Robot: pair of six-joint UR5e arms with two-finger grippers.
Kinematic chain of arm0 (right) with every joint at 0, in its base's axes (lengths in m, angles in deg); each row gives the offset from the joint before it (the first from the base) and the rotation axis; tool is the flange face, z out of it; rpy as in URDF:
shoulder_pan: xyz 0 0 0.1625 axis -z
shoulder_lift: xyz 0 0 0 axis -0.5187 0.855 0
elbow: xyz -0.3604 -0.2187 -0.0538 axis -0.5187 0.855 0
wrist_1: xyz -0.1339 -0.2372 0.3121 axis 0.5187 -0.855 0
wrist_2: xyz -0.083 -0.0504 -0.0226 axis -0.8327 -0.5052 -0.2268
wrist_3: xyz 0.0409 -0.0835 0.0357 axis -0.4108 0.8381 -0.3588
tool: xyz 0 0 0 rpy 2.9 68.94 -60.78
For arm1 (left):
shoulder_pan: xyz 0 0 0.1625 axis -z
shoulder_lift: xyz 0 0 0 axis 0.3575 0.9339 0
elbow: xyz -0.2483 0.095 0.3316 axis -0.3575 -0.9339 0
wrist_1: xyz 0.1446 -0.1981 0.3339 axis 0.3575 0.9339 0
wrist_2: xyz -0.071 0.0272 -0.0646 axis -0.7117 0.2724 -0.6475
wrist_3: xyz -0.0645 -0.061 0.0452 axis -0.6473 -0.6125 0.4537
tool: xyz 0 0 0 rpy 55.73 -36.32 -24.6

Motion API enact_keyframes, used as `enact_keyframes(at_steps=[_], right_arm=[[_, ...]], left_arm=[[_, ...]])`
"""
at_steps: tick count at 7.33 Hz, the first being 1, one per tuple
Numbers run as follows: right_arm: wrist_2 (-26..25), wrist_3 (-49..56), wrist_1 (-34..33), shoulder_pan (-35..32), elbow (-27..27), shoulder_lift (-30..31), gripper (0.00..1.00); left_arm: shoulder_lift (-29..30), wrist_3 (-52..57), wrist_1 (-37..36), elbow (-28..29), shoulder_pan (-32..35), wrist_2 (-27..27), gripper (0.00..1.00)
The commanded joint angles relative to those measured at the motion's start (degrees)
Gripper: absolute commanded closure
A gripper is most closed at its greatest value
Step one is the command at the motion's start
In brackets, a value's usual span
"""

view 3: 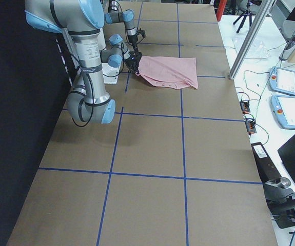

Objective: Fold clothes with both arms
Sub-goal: 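Grasp the near edge of the shirt with both grippers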

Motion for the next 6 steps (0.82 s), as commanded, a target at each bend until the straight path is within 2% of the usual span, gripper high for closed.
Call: enact_keyframes(at_steps=[1,2,3,4,5,6], right_arm=[[0.00,-0.02,0.00,0.01,0.00,-0.04,1.00],[0.00,0.06,0.00,0.01,0.00,-0.04,1.00],[0.00,0.06,0.00,0.01,0.00,-0.13,1.00],[0.00,0.06,0.00,0.01,0.00,-0.21,1.00],[0.00,0.06,0.00,0.01,0.00,-0.13,1.00],[0.00,0.06,0.00,0.01,0.00,-0.13,1.00]], left_arm=[[0.16,0.13,-0.17,0.28,-1.36,-0.04,0.44],[0.25,0.31,-0.17,0.28,-1.36,-0.04,0.48],[0.25,0.22,-0.08,0.28,-1.36,-0.04,0.60],[0.25,0.22,-0.16,0.11,-1.36,-0.04,0.63],[0.25,0.31,-0.25,-0.16,-1.36,-0.04,0.60],[0.25,0.22,-0.17,-0.33,-1.27,0.05,0.52]])
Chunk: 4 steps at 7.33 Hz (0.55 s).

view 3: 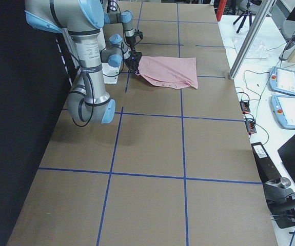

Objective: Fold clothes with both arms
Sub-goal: 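Grasp the near edge of the shirt with both grippers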

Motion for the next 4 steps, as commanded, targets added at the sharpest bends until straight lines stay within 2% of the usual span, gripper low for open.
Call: enact_keyframes(at_steps=[1,4], right_arm=[[0.00,0.00,0.00,0.00,0.00,-0.07,1.00],[0.00,0.09,0.00,-0.09,0.00,-0.07,1.00]], left_arm=[[0.00,0.05,-0.06,-0.07,0.15,0.16,0.50],[0.00,0.49,-0.06,0.28,0.68,0.25,0.49]])
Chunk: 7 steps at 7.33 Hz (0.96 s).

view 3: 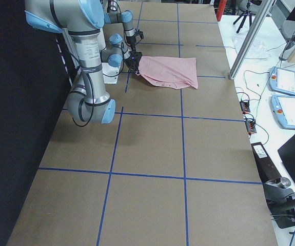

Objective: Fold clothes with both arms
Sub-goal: 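Grasp the near edge of the shirt with both grippers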

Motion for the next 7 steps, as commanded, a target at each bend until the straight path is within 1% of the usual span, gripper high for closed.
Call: enact_keyframes(at_steps=[1,7], right_arm=[[0.00,0.03,0.00,-0.01,0.00,-0.01,1.00],[0.00,0.12,0.00,0.08,0.00,-0.01,1.00]], left_arm=[[0.09,1.15,0.06,0.19,0.30,-0.05,0.49],[0.09,1.25,0.07,0.37,0.21,-0.05,0.51]])
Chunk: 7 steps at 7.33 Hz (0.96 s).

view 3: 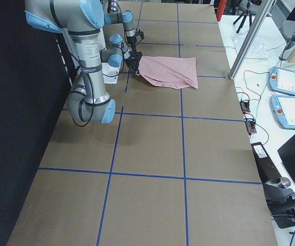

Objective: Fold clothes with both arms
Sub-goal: 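Grasp the near edge of the shirt with both grippers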

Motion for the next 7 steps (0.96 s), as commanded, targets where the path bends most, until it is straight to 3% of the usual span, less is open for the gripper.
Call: enact_keyframes(at_steps=[1,4,5,7], right_arm=[[0.00,0.00,0.00,0.04,-0.02,0.08,1.00],[0.00,0.00,0.00,0.04,-0.02,-0.01,1.00],[0.00,0.00,0.00,0.04,-0.02,0.08,1.00],[0.09,0.00,0.00,-0.05,-0.02,0.34,1.00]], left_arm=[[0.00,0.00,0.00,0.28,-0.04,0.06,0.56],[0.00,0.00,0.00,0.29,-0.04,0.06,0.93],[0.00,0.00,0.00,0.11,-0.04,0.06,1.00],[0.00,0.70,-0.18,-1.20,0.22,-0.03,1.00]])
